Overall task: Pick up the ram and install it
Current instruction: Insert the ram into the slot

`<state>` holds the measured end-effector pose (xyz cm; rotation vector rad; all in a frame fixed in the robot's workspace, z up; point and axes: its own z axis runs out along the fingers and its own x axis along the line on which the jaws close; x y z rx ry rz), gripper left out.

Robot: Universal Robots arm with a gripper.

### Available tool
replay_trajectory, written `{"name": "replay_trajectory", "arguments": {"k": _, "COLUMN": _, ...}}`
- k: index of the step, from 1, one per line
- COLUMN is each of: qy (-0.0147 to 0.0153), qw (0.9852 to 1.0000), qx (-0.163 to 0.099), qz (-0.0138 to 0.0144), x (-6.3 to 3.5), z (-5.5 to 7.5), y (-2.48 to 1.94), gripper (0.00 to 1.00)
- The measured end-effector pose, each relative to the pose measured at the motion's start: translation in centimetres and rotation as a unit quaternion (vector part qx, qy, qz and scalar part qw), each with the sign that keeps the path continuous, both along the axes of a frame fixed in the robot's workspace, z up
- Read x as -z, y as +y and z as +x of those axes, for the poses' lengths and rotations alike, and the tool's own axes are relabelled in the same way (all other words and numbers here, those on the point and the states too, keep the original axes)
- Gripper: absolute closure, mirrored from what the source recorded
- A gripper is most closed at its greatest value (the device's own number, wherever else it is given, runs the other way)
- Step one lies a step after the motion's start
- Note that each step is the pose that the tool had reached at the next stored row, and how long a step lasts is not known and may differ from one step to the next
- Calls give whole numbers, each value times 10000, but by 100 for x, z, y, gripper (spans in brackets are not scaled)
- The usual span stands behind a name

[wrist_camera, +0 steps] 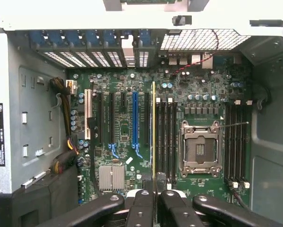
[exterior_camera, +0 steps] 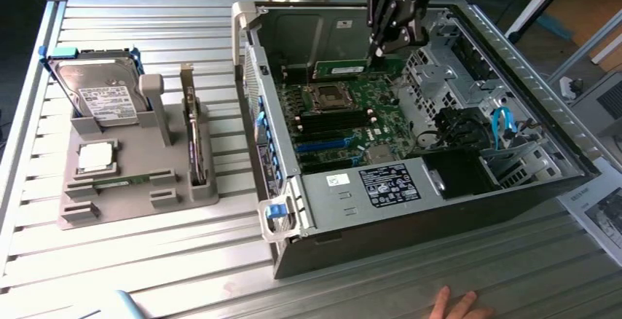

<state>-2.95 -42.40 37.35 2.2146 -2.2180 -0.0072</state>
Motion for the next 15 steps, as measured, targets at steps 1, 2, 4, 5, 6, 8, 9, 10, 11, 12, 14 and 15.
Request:
{"name": "replay_trajectory", "arguments": {"k": 1, "qy": -2, "qw": 10000, "qx": 0, "qz": 0, "x": 1, "z": 1, "y": 27, "gripper": 88}}
{"name": "replay_trajectory", "arguments": {"k": 2, "qy": -5, "qw": 10000, "qx": 0, "qz": 0, "x": 2, "z": 2, "y": 59, "gripper": 88}}
{"name": "replay_trajectory", "arguments": {"k": 4, "qy": -11, "qw": 10000, "qx": 0, "qz": 1, "x": 4, "z": 2, "y": 98, "gripper": 88}}
{"name": "replay_trajectory", "arguments": {"k": 5, "qy": -17, "qw": 10000, "qx": 0, "qz": 0, "x": 4, "z": 2, "y": 126, "gripper": 88}}
{"name": "replay_trajectory", "arguments": {"k": 6, "qy": -20, "qw": 10000, "qx": 0, "qz": 0, "x": 4, "z": 2, "y": 141, "gripper": 88}}
{"name": "replay_trajectory", "arguments": {"k": 8, "qy": -25, "qw": 10000, "qx": 0, "qz": 0, "x": 6, "z": 2, "y": 167, "gripper": 88}}
{"name": "replay_trajectory", "arguments": {"k": 9, "qy": -26, "qw": 10000, "qx": 0, "qz": 0, "x": 7, "z": 2, "y": 179, "gripper": 88}}
{"name": "replay_trajectory", "arguments": {"k": 10, "qy": -29, "qw": 10000, "qx": -1, "qz": 0, "x": 13, "z": 3, "y": 189, "gripper": 88}}
{"name": "replay_trajectory", "arguments": {"k": 11, "qy": -32, "qw": 10000, "qx": 0, "qz": 1, "x": 28, "z": 2, "y": 193, "gripper": 88}}
{"name": "replay_trajectory", "arguments": {"k": 12, "qy": -39, "qw": 10000, "qx": 0, "qz": 1, "x": 50, "z": 2, "y": 194, "gripper": 88}}
{"name": "replay_trajectory", "arguments": {"k": 14, "qy": -47, "qw": 10000, "qx": 0, "qz": 0, "x": 71, "z": 2, "y": 195, "gripper": 88}}
{"name": "replay_trajectory", "arguments": {"k": 15, "qy": -51, "qw": 10000, "qx": 0, "qz": 0, "x": 81, "z": 2, "y": 195, "gripper": 88}}
